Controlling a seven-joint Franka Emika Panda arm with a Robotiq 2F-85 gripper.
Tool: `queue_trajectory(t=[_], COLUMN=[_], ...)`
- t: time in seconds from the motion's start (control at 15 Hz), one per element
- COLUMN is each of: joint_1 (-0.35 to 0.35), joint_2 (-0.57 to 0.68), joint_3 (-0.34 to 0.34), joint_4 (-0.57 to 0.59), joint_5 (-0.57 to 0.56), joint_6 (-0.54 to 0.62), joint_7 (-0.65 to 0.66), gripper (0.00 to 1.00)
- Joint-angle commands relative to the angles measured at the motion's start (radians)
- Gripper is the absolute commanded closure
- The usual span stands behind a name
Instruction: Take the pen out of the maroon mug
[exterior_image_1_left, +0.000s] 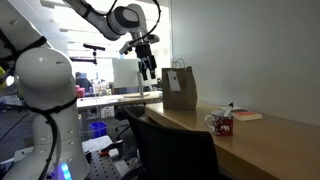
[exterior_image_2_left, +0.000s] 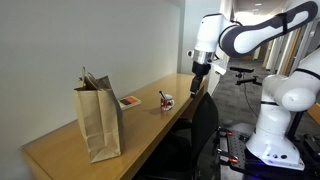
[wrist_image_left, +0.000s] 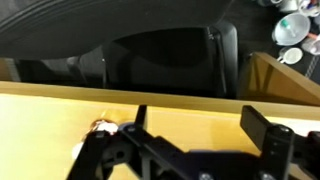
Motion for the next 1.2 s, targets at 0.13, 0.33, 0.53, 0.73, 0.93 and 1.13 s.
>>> queue_trajectory(t=[0.13,0.33,0.53,0.73,0.93,1.13], joint_1=[-0.107,-0.143,-0.154,-0.146,-0.147,-0.159], joint_2=[0.102,0.214,0.368,0.525,0.671,0.777], joint_3=[-0.121,-0.211,-0.266,-0.295,-0.305,-0.311], joint_4=[0.033,0.072,0.148,0.249,0.364,0.463], joint_5=[-0.119,-0.143,-0.126,-0.104,-0.078,-0.036], joint_6=[0.156,0.279,0.378,0.402,0.398,0.386], joint_7=[-0.091,-0.197,-0.253,-0.282,-0.302,-0.337], gripper=[0.00,0.00,0.00,0.00,0.00,0.00])
